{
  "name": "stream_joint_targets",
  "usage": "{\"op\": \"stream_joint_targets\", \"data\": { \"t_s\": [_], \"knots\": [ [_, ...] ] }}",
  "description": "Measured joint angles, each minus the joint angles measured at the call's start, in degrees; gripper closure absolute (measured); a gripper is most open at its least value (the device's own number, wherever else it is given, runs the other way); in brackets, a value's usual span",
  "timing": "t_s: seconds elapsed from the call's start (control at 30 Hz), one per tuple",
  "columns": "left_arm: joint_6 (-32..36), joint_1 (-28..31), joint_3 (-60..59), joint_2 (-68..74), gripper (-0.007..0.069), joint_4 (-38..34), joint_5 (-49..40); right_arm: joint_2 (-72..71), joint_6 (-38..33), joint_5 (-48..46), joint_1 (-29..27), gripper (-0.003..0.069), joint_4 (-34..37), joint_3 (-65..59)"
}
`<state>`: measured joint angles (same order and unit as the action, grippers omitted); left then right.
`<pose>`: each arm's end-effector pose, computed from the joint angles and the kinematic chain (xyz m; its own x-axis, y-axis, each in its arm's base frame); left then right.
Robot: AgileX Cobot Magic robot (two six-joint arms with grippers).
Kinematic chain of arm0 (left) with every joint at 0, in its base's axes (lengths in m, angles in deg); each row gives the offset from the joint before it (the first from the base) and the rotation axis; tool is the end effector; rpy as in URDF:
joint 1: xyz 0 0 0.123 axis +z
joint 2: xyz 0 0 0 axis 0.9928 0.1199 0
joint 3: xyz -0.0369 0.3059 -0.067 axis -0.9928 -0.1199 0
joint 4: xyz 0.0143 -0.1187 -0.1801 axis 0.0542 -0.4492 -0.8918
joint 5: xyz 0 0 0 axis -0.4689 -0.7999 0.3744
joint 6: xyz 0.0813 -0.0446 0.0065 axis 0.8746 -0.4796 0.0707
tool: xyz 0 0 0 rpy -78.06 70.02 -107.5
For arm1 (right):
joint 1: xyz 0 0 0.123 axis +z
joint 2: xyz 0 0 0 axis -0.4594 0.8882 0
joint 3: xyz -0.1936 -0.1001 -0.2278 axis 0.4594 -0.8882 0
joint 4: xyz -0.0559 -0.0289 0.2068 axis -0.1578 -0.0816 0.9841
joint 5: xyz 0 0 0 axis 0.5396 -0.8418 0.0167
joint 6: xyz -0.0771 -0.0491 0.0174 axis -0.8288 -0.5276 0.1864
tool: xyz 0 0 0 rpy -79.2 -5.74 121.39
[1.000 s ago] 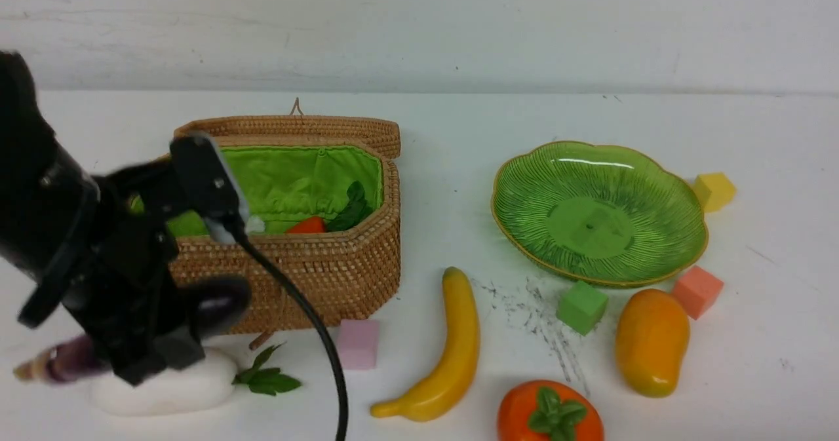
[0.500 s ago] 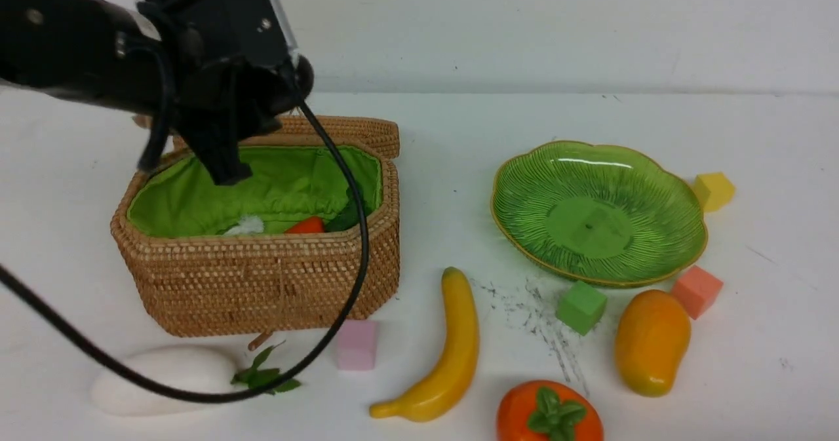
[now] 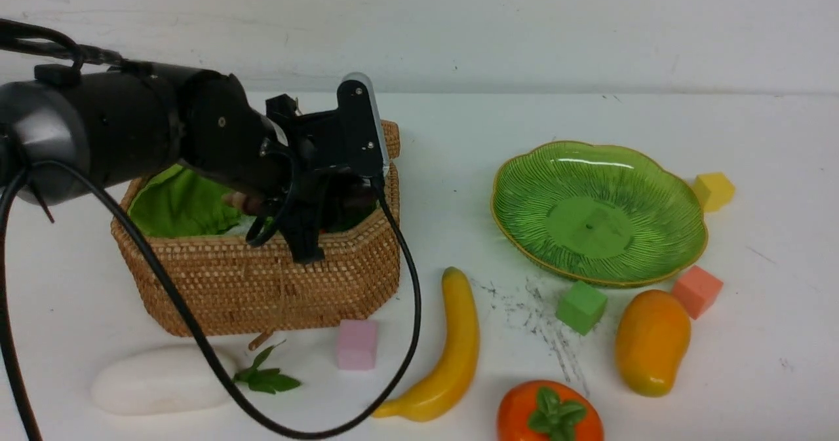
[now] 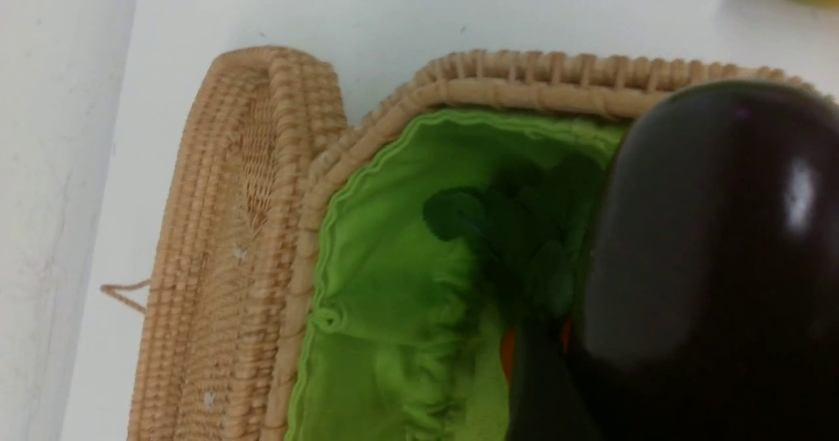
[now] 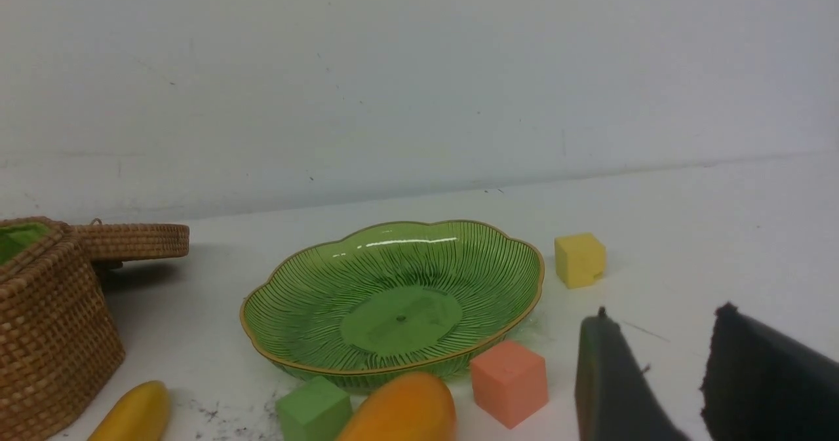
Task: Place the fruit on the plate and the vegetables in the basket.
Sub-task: Use the left arm to grab an eggplant and put it into the left basket, then take a daikon with your left arm and place it on the basket on the left.
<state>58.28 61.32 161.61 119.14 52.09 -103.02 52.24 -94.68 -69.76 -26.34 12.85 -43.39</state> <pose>0.3397 -0.1385 0.3067 -0.0278 0.9174 -0.3971 0.7639 0.2757 0.5835 -0.0088 0.0002 0.2045 0.0658 0.1187 -0.9907 -0.0292 0.9927 0.1170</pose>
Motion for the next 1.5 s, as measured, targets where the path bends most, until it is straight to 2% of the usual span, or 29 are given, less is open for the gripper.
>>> {"op": "stream_joint_targets", "data": {
  "t_s": [0.37,0.47,0.63,0.73,0.9,0.97,1.1,1.2,1.23,1.37,1.43,1.5],
  "knots": [
    [-8.74,0.0,0.0,-1.21,0.0233,3.16,-0.39,0.0,0.0,0.0,0.0,0.0414,0.0,0.0],
    [-11.39,0.0,0.0,-2.33,0.0196,5.74,-1.0,0.0,0.0,0.0,0.0,0.0414,0.0,0.0],
    [-18.7,0.06,0.0,-6.24,0.004,10.17,-2.12,0.0,0.0,0.0,0.0,0.0414,0.0,0.0],
    [-20.6,0.06,0.0,-9.26,0.0006,11.42,-5.05,0.0,0.0,0.0,0.0,0.0414,0.0,0.0],
    [-21.25,0.06,0.0,-14.81,0.0011,14.38,-11.99,0.0,0.0,0.0,0.0,0.0414,0.0,0.0],
    [-21.25,0.06,0.0,-16.28,0.0015,14.79,-14.44,0.0,0.0,0.0,0.0,0.0414,0.0,0.0],
    [-20.29,0.69,0.0,-20.59,0.0036,14.68,-26.17,0.0,0.0,0.0,0.0,0.0414,0.0,0.0],
    [-16.38,4.45,-1.93,-22.64,0.0039,10.91,-31.31,0.0,0.0,0.0,0.0,0.0414,0.0,0.0],
    [-15.84,5.22,-2.18,-22.9,0.0039,10.56,-31.62,0.0,0.0,0.0,0.0,0.0414,0.0,0.0],
    [-8.31,13.69,-9.85,-25.49,0.004,-0.49,-31.79,0.0,0.0,0.0,0.0,0.0414,0.0,0.0],
    [-5.47,15.82,-13.02,-26.02,0.004,-3.89,-30.28,0.0,0.0,0.0,0.0,0.0414,0.0,0.0],
    [-1.41,17.7,-19.66,-26.38,0.004,-6.81,-24.69,0.0,0.0,0.0,0.0,0.0414,0.0,0.0]
  ]
}}
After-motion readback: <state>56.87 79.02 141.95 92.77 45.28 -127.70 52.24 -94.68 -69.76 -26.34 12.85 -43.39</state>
